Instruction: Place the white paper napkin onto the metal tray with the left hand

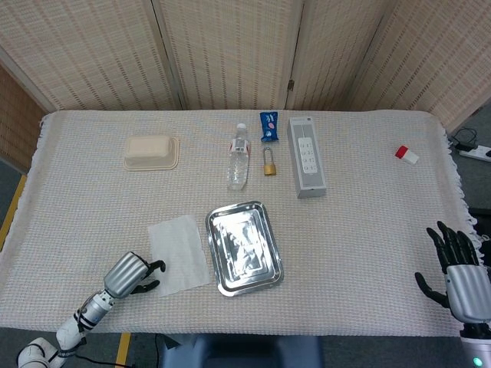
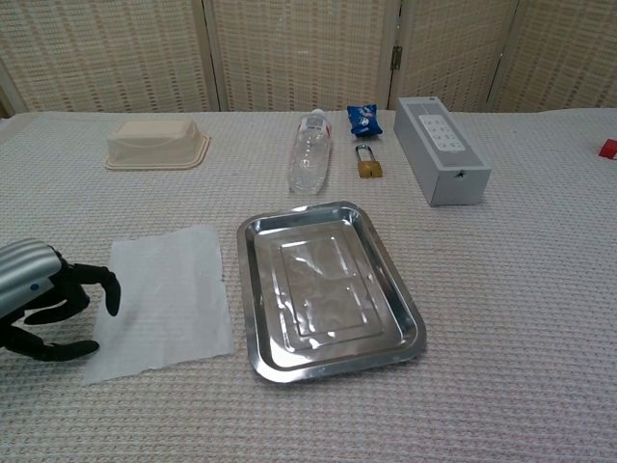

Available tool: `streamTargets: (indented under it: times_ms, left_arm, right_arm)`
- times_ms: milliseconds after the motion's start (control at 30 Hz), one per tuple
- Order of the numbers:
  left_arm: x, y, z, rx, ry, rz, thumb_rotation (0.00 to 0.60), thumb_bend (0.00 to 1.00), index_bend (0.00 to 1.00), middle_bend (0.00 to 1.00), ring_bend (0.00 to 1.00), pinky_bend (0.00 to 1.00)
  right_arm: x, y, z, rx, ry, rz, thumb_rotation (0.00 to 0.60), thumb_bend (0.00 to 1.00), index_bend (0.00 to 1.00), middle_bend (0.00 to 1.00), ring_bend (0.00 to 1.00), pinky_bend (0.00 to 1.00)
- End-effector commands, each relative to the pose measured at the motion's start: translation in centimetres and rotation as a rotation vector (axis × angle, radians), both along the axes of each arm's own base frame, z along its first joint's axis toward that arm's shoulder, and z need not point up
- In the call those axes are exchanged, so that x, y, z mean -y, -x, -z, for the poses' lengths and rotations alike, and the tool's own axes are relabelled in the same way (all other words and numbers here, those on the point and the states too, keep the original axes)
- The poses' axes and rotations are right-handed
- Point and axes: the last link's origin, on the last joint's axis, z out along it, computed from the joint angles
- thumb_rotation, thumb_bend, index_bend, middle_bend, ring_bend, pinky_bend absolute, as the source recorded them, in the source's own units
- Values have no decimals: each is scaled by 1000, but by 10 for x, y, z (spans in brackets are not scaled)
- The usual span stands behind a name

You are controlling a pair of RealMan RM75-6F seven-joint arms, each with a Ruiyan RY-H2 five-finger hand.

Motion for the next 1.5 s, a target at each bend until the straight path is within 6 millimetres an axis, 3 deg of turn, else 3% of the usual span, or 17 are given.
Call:
streamTargets:
  times_ms: [33, 333, 667, 1200, 1367, 1500]
  left_arm:
    - [-1, 1, -3, 0, -10, 0, 600, 279, 526, 1000, 1000, 1000]
    - [1, 5, -9, -8, -22, 7, 600, 278, 526, 1000, 1000, 1000]
    - [8, 12, -2, -32, 15, -21, 600, 278, 527, 1000, 1000, 1000]
    - [-6, -9, 14, 84, -36, -51, 600, 282, 529, 1000, 1000, 1000]
    - [-8, -13, 16, 102, -43, -47, 600, 382, 613, 1000, 1000, 1000]
    - [-5, -12, 17, 94, -37, -46, 600, 601, 671, 1000, 1000, 1000]
  right_arm:
    - [2, 1, 1, -2, -4, 6, 600, 371, 0, 0, 0, 0]
    - [3, 1, 5, -7, -16, 9, 600, 370, 0, 0, 0, 0]
    - [4, 1, 7, -3, -28, 12, 600, 371, 0, 0, 0, 0]
    - [4, 0, 3, 2, -10, 0, 600, 371, 0, 0, 0, 0]
    - [3, 0, 2, 3, -4, 2, 600, 371, 0, 0, 0, 0]
    - [3, 0, 2, 2, -3, 2, 600, 371, 0, 0, 0, 0]
